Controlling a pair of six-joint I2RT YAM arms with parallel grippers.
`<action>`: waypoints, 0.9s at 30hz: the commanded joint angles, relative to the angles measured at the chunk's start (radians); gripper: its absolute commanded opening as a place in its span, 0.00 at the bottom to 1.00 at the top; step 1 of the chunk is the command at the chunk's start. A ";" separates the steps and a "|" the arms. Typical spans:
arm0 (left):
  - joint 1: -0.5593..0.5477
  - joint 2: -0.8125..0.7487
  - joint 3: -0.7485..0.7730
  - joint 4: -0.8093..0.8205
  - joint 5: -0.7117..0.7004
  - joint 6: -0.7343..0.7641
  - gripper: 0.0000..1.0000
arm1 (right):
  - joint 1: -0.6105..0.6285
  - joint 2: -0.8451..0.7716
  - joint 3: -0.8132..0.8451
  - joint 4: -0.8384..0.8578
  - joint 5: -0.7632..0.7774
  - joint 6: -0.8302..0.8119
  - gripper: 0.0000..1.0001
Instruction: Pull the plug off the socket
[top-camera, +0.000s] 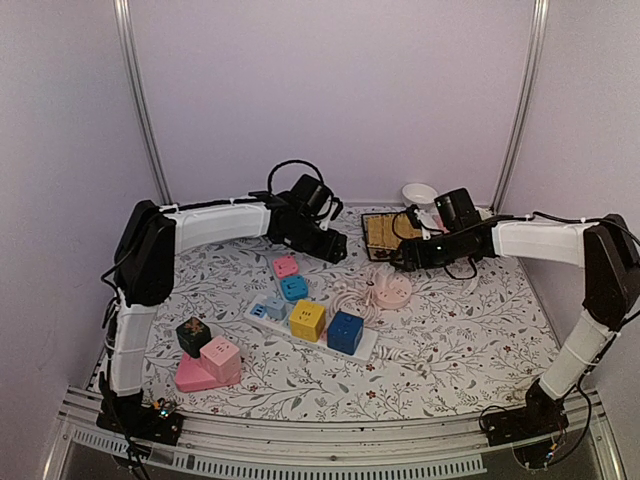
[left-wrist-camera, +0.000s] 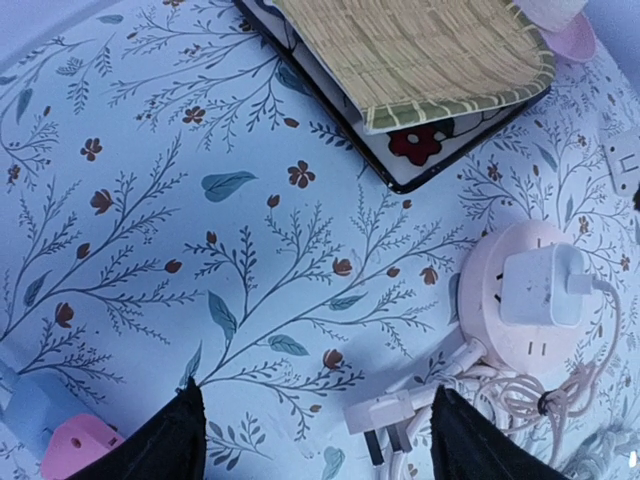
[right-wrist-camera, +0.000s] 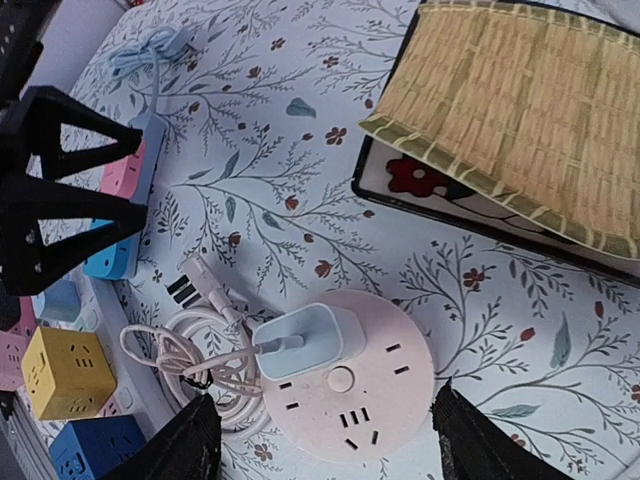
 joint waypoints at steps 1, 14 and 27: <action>0.021 -0.064 -0.033 0.030 -0.018 -0.021 0.77 | 0.051 0.090 0.035 0.032 0.000 -0.083 0.74; 0.034 -0.111 -0.099 0.046 -0.024 -0.026 0.77 | 0.099 0.245 0.111 0.044 0.038 -0.160 0.77; 0.037 -0.113 -0.098 0.045 -0.022 -0.024 0.77 | 0.099 0.323 0.217 0.015 0.054 -0.189 0.51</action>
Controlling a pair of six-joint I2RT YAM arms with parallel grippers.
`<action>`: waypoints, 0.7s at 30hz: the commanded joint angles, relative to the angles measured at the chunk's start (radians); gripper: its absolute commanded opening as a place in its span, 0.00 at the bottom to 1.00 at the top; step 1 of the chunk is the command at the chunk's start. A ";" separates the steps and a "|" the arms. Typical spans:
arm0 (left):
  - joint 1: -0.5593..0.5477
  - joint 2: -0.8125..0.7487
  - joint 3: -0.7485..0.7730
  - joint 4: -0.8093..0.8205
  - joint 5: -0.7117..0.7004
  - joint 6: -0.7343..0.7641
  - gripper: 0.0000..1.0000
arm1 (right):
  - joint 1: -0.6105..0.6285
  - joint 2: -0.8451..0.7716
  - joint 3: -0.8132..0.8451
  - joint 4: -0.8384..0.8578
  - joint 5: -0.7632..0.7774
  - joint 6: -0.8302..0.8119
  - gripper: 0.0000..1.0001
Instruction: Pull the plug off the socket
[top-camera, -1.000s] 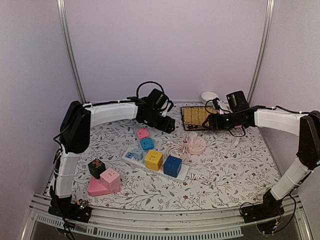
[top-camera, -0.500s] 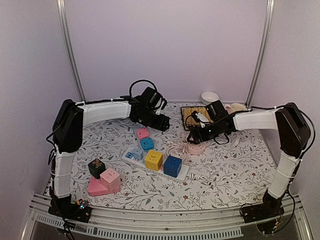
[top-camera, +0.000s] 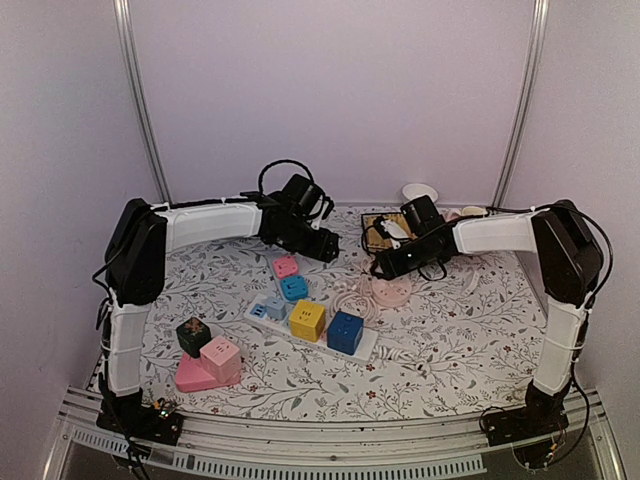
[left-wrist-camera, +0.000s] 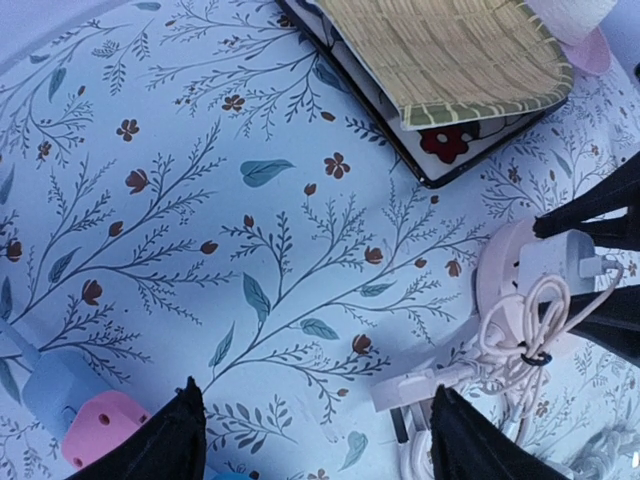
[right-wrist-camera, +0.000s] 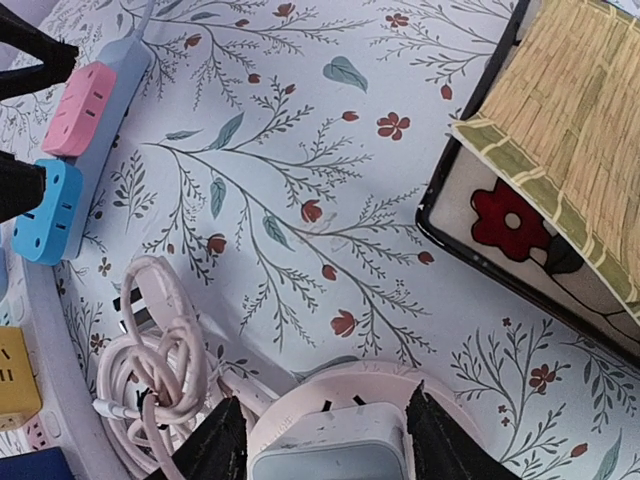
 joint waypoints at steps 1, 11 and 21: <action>0.012 -0.047 -0.008 0.015 -0.002 -0.001 0.77 | 0.003 0.015 0.027 -0.004 0.023 -0.011 0.48; 0.000 -0.033 0.011 0.027 0.036 0.025 0.77 | 0.003 -0.037 0.026 -0.104 0.313 0.127 0.32; -0.068 0.035 0.086 0.027 0.093 0.082 0.78 | 0.003 -0.077 -0.010 -0.239 0.499 0.454 0.32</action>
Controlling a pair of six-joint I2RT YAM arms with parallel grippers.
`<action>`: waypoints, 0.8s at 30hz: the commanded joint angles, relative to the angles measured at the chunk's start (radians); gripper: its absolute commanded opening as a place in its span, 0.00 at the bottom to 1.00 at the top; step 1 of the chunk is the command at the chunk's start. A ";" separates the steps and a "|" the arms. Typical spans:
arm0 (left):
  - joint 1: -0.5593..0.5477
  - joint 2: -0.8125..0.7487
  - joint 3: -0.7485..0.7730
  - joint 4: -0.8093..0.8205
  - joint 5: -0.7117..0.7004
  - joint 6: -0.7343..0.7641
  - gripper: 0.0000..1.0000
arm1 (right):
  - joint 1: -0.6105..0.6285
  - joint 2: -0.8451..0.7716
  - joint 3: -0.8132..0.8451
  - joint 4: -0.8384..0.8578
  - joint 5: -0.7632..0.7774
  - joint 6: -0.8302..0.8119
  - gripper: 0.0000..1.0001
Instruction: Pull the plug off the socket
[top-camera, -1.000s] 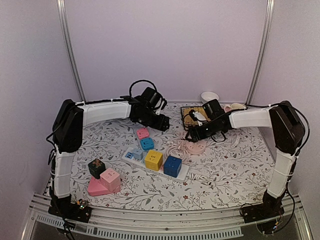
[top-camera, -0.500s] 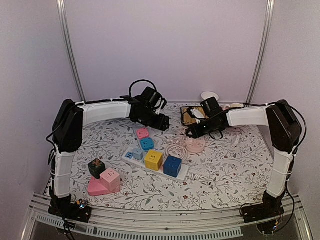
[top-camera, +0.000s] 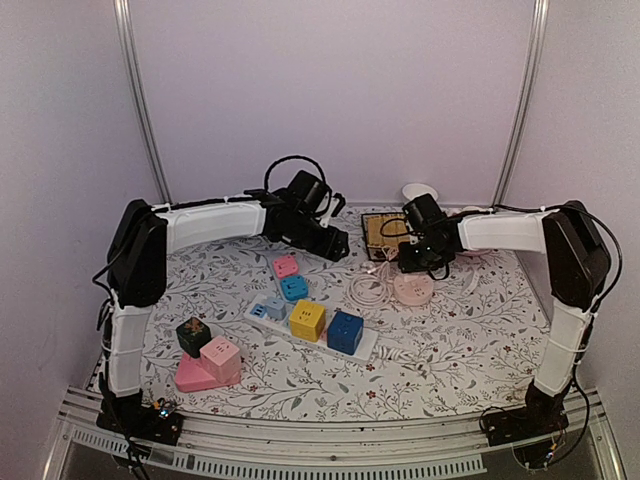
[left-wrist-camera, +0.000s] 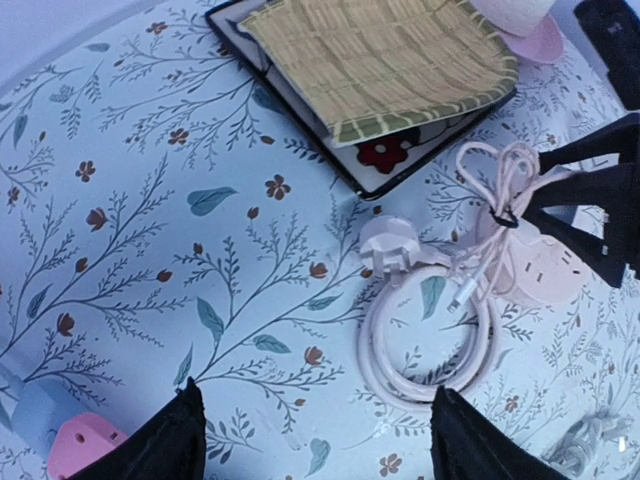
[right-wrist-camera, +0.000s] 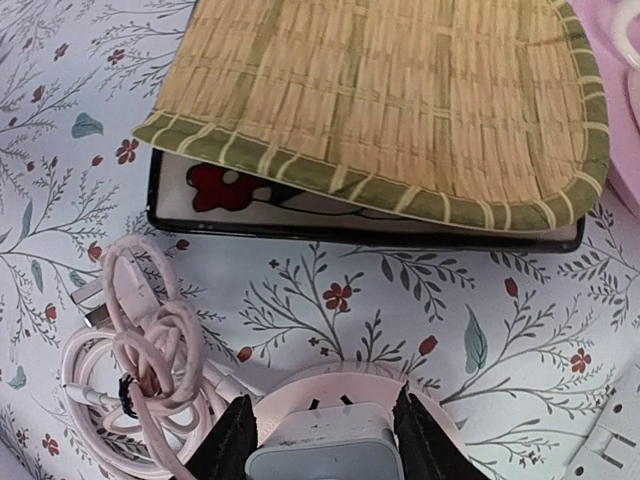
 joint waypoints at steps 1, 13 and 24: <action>-0.052 0.040 0.062 0.020 0.054 0.043 0.77 | -0.002 -0.035 -0.026 -0.091 0.049 0.202 0.33; -0.100 0.106 0.136 0.001 0.076 0.061 0.79 | 0.023 -0.045 -0.053 -0.072 -0.001 0.159 0.71; -0.128 0.193 0.226 -0.001 0.066 0.036 0.81 | -0.004 -0.022 -0.033 -0.029 -0.077 -0.072 0.67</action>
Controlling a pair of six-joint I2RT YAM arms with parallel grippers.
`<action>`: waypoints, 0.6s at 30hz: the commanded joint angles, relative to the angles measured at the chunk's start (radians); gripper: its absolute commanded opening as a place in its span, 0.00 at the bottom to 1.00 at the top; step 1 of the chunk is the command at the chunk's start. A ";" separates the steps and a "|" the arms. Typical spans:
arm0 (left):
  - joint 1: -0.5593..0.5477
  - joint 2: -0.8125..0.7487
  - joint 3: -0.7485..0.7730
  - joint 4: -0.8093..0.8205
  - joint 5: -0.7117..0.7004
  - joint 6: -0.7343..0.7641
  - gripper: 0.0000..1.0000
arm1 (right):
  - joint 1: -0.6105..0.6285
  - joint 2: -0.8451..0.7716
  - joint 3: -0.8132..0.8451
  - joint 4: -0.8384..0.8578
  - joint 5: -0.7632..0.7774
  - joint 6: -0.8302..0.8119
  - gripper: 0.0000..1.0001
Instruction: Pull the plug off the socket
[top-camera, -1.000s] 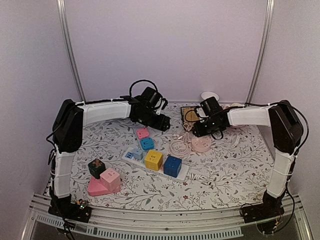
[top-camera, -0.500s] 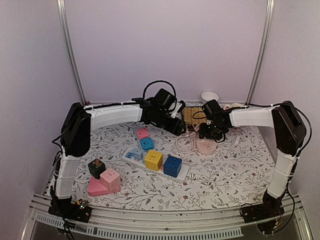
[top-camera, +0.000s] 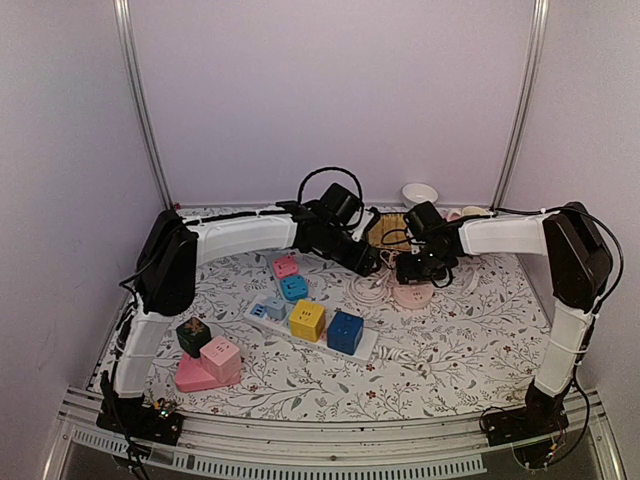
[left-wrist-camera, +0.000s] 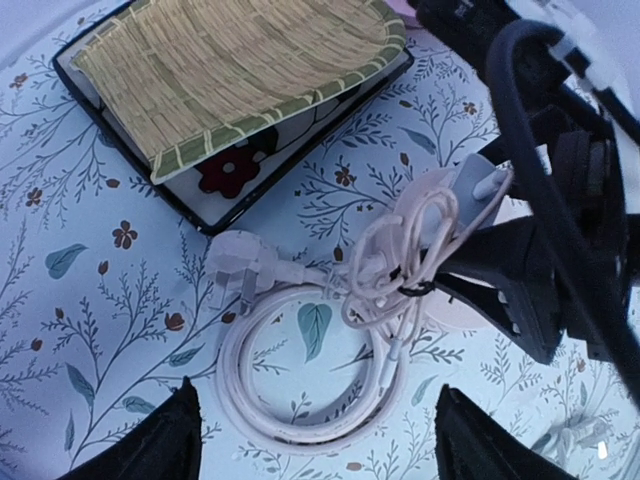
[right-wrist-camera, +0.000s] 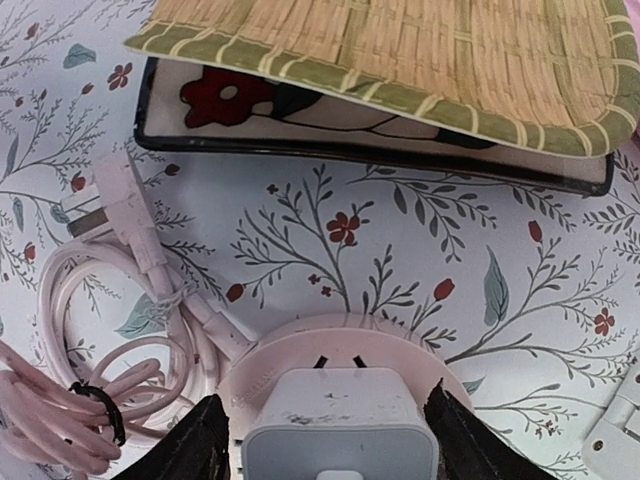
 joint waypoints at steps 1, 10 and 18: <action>-0.022 0.046 0.051 0.000 0.001 -0.011 0.81 | -0.016 0.001 0.020 0.034 -0.067 -0.139 0.66; -0.043 0.095 0.069 0.001 -0.013 -0.016 0.83 | -0.026 0.034 0.056 0.018 -0.077 -0.164 0.52; -0.042 0.137 0.120 -0.021 -0.077 -0.034 0.87 | -0.027 0.057 0.098 -0.052 -0.085 -0.050 0.26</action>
